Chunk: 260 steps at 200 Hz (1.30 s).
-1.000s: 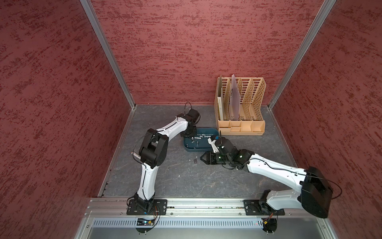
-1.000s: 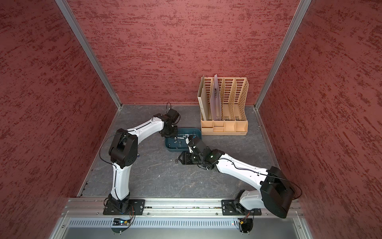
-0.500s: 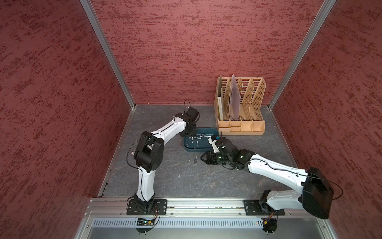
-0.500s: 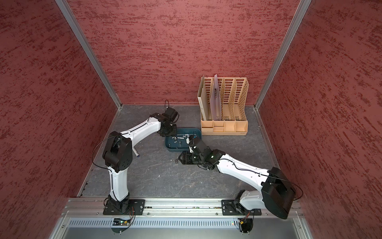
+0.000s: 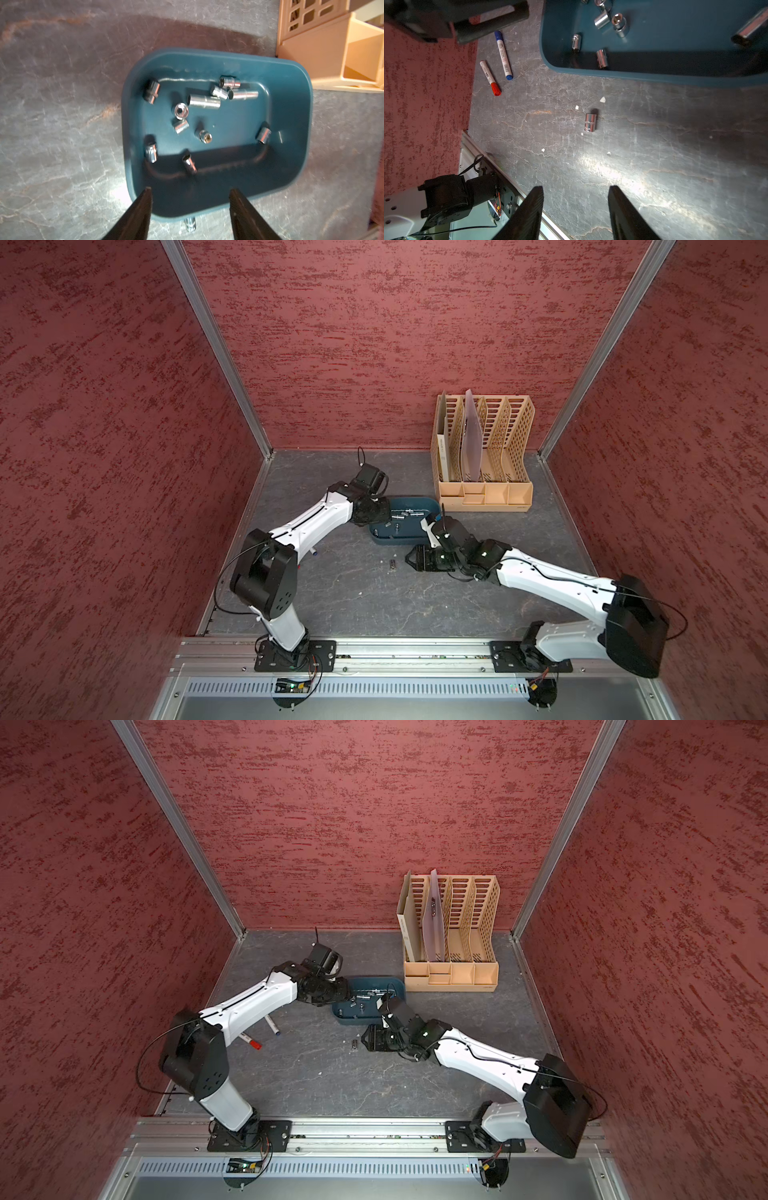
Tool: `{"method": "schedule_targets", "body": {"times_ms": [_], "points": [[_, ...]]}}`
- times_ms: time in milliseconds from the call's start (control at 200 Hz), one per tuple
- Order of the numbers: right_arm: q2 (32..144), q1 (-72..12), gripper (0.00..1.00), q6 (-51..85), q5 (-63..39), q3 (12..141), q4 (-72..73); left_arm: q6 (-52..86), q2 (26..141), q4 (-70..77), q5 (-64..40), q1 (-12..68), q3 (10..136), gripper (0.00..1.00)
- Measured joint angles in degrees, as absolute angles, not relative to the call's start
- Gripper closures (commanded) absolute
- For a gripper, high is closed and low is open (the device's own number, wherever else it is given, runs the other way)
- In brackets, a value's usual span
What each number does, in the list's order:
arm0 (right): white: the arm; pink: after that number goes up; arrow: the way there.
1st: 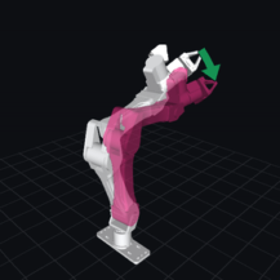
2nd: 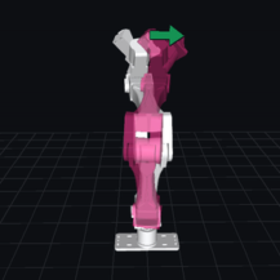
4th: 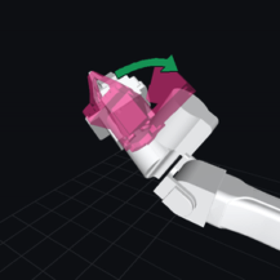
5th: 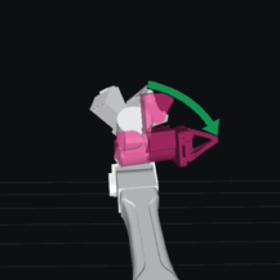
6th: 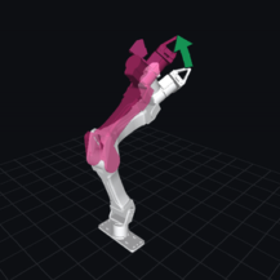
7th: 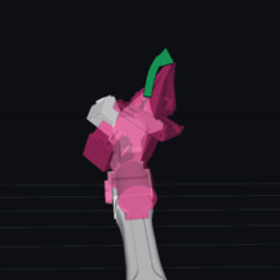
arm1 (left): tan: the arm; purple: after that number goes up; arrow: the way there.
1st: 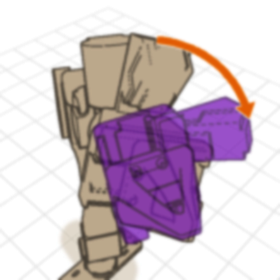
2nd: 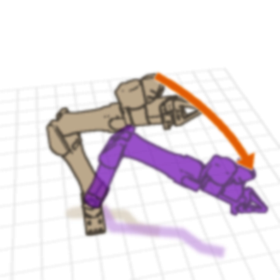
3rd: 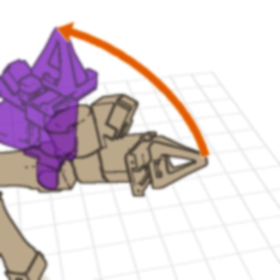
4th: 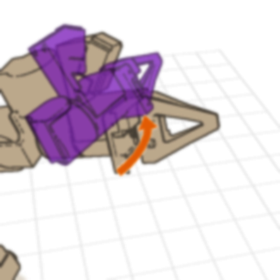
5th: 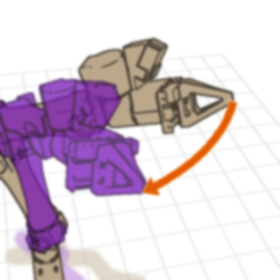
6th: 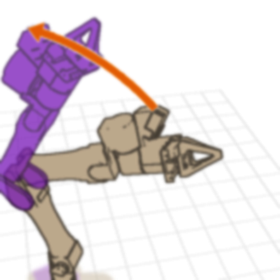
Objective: Put the socket on the desktop into the storage box
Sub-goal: Pick up the socket head at the center of the board.
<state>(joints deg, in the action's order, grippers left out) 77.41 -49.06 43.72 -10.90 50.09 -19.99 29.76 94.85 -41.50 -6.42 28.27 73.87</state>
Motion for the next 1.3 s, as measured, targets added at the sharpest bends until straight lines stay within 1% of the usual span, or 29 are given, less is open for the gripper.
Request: {"method": "schedule_targets", "body": {"times_ms": [175,275,546,751,962,1302], "points": [[81.03,-49.47,0.45,43.68,-10.28,54.28,-21.47,30.65,86.02,-39.99,-9.19,27.11,65.14,0.36],[83.09,-49.74,0.45,43.66,-10.17,56.53,-22.46,31.51,80.71,-39.33,-10.72,26.00,60.05,0.32],[91.57,-50.78,0.45,43.07,-9.50,63.59,-26.33,34.17,69.32,-38.52,-14.39,23.62,47.29,0.32],[96.60,-51.55,0.45,43.03,-8.03,68.95,-30.81,36.75,62.48,-38.26,-16.69,22.92,40.56,0.32],[101.47,-52.47,0.46,42.98,-6.04,74.13,-35.92,38.76,58.89,-36.99,-19.55,21.17,36.18,0.32],[105.56,-53.10,0.47,42.85,-4.67,77.76,-40.36,40.25,58.15,-35.88,-21.80,20.25,34.15,0.32]]}}
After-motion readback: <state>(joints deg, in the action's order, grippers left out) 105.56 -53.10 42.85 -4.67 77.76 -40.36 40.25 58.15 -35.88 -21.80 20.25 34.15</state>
